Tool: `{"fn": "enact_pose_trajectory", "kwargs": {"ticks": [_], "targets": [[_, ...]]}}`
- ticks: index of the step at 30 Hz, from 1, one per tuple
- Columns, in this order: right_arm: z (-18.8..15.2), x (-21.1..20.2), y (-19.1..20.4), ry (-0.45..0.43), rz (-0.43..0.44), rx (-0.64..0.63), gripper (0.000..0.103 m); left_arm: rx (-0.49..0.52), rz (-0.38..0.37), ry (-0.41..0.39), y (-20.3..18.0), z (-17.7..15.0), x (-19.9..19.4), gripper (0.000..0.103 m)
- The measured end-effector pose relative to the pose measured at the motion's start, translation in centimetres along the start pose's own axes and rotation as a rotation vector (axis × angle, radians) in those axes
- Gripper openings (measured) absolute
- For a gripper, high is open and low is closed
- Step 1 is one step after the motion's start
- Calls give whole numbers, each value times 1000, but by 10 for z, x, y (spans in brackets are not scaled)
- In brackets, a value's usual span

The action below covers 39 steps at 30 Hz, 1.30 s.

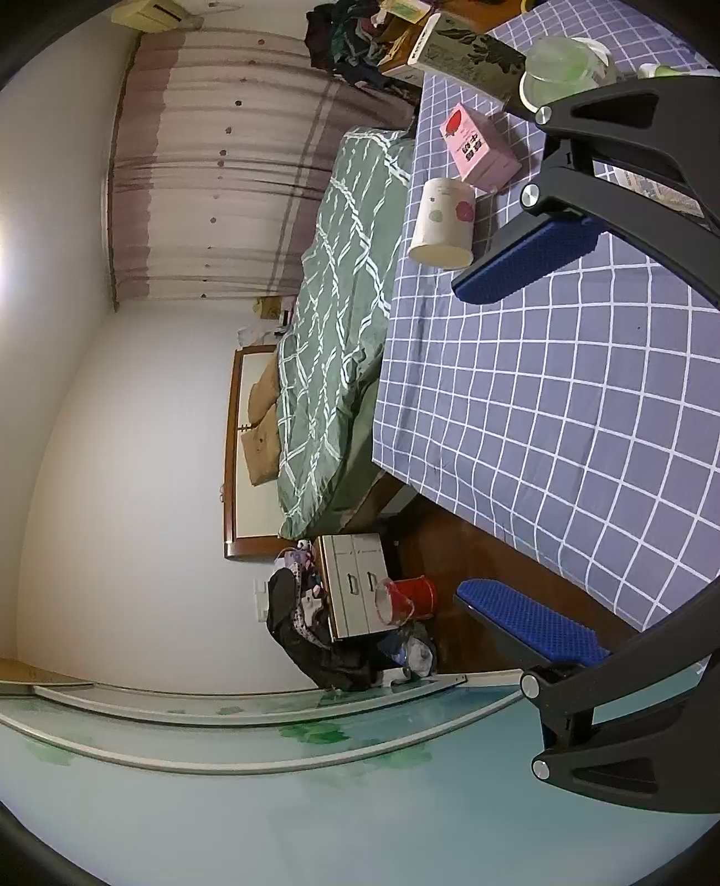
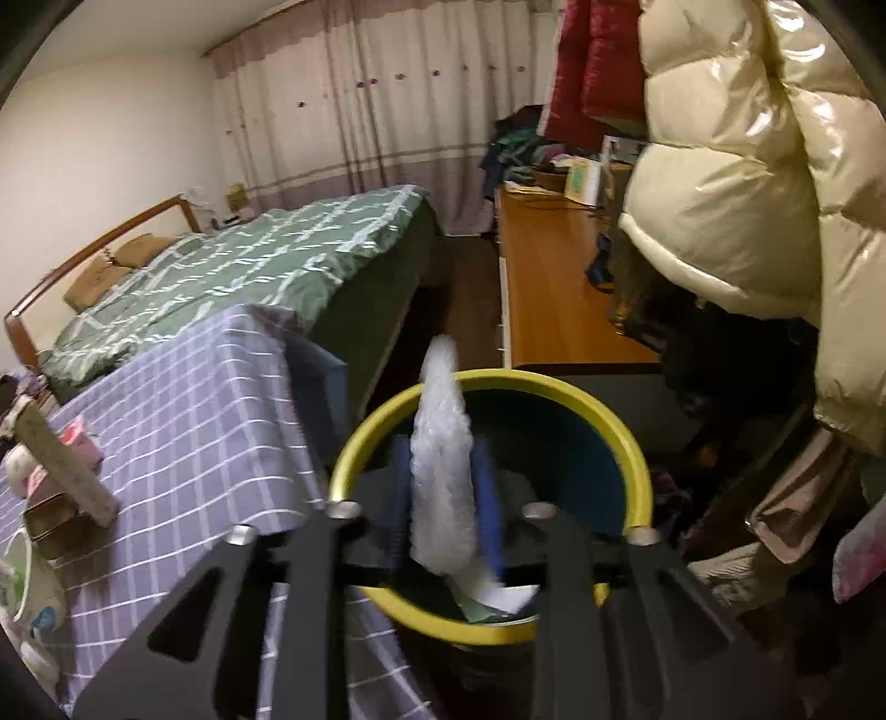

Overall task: Collect trash
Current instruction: 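Drop the bubble wrap into the bin with the right tool, then grasp the green-rimmed plastic tub by its rim with the left tool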

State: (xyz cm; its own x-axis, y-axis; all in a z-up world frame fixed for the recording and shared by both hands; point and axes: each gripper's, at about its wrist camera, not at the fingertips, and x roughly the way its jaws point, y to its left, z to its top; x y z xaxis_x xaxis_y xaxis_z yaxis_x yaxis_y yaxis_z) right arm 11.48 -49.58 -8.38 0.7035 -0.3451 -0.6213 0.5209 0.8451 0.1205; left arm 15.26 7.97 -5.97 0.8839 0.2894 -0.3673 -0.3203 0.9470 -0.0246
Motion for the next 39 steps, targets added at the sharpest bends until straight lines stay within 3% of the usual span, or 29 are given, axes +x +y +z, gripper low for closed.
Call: {"fn": "enact_pose_trajectory", "kwargs": {"ticks": [1,5,11,16,19,23,27,32,39], "targets": [[2,1,-3,-4,-3,14,37,2,-2,2,-1,0,0,98],[3,-10,4,-30,56,33,37,13,-15,5,-3,0,0,98],[-2,-22,70,-94,215,-69,49,62,-109,30,-18,-1,0,98],[-11,-20,98,-99,232,-164,50,176,-330,114,-57,-4,-10,98],[-8,-18,94,-88,237,-143,50,244,-500,210,-89,-6,-17,98],[-10,-20,90,-88,267,-121,51,295,-661,325,-128,-6,-17,95],[-11,-23,90,-102,289,-132,53,354,-700,397,-158,-7,-6,83],[-12,-25,90,-104,313,-125,53,411,-724,456,-182,-13,7,76],[-11,-25,88,-97,334,-120,53,454,-719,502,-197,-18,22,73]]}}
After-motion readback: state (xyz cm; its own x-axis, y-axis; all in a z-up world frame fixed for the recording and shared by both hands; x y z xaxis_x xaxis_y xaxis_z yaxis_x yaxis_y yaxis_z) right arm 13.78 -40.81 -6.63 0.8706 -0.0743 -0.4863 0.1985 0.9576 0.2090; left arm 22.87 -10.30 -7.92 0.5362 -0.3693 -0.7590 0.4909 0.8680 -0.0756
